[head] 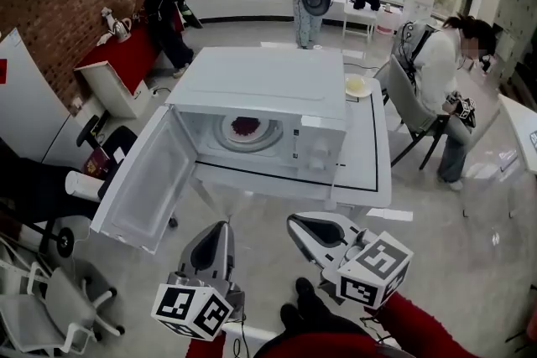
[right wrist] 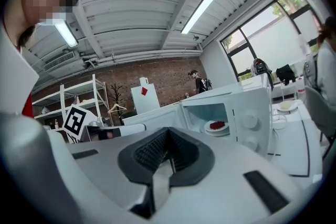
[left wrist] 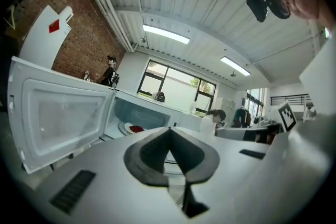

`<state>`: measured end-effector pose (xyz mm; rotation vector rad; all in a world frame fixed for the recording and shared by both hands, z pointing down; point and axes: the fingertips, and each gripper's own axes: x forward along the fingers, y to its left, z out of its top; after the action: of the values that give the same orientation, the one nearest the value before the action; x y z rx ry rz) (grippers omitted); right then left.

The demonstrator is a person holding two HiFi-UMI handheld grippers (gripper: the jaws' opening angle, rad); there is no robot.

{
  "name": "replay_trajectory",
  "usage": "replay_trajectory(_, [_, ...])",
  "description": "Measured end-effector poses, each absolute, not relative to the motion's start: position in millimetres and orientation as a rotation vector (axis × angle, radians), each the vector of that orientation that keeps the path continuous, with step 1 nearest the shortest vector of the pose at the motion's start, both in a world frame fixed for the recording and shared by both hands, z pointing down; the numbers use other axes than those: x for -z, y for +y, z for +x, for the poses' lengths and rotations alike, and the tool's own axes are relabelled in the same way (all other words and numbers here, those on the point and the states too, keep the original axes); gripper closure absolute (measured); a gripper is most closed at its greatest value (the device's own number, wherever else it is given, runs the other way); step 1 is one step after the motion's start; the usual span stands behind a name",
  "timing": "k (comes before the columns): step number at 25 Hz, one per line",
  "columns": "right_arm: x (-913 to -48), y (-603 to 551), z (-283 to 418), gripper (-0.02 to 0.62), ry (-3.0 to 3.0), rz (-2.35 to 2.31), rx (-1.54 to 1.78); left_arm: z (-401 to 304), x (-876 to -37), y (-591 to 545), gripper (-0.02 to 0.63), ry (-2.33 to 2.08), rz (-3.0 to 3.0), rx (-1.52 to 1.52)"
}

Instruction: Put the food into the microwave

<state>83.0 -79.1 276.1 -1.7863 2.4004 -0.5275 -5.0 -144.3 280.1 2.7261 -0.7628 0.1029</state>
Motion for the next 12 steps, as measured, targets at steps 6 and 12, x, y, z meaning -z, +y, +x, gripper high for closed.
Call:
replay_trajectory(6, [-273.2,-60.6,86.3,0.582,2.384,-1.819,0.492,-24.3,-282.6,-122.8,0.597,-0.816,2.740,-0.105])
replay_trajectory(12, [-277.3,-45.8,85.7,0.581,2.374,-1.850,0.488,-38.7,-284.3,-104.6,0.597,-0.867,2.765,-0.122])
